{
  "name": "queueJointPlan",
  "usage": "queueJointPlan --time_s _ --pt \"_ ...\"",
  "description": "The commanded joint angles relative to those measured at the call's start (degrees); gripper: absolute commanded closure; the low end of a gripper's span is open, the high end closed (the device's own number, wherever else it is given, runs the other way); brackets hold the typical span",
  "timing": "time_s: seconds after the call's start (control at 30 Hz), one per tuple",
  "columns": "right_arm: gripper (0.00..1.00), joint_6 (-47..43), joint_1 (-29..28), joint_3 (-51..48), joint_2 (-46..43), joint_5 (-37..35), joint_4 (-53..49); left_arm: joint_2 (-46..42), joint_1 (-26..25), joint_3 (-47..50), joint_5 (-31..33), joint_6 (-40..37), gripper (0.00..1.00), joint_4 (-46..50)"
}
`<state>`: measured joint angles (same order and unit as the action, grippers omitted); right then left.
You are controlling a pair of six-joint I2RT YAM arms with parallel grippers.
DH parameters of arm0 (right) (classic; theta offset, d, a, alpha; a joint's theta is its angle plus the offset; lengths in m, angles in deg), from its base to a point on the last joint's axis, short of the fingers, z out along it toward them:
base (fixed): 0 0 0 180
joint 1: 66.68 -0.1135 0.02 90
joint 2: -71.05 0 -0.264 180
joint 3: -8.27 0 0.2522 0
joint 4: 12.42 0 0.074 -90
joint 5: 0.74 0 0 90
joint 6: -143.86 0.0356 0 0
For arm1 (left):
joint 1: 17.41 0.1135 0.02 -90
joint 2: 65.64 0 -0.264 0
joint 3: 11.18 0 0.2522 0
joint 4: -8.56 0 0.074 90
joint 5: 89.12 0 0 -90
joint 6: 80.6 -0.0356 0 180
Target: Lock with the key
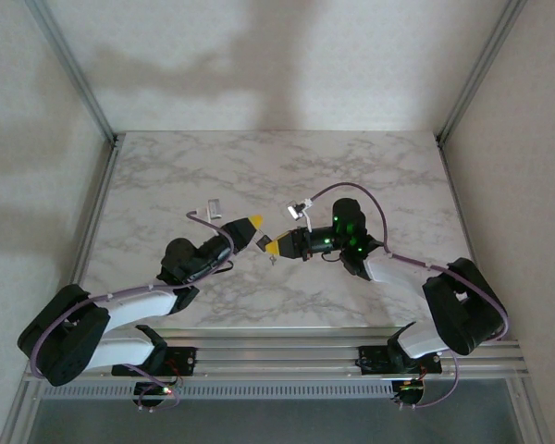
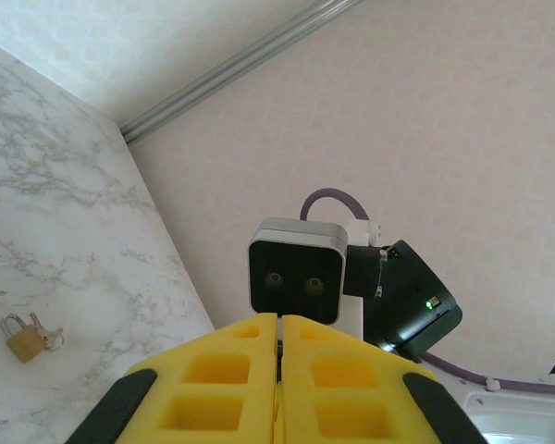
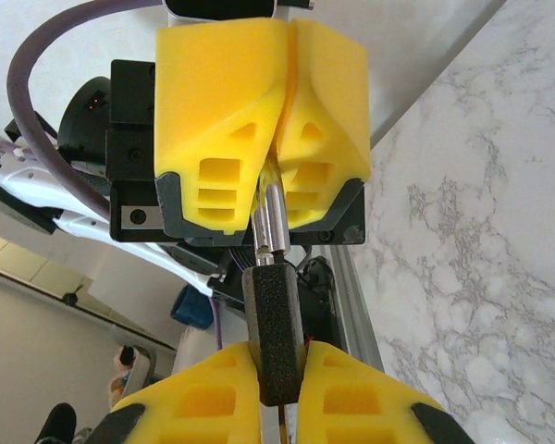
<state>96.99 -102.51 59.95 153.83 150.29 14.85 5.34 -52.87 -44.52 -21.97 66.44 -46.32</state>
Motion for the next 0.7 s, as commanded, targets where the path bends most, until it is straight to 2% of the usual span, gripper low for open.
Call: queueJointPlan --time_s 0.0,0.67 --pt "1.0 1.4 0.7 0.4 2.1 -2.8 -1.4 -3.1 0.0 0.1 -1.8 1.0 1.0 -10.6" --pt "1.0 4.0 1.2 -0.1 3.4 -4.2 1.7 -4.5 -0.7 0.6 -2.4 1.5 1.0 -10.8"
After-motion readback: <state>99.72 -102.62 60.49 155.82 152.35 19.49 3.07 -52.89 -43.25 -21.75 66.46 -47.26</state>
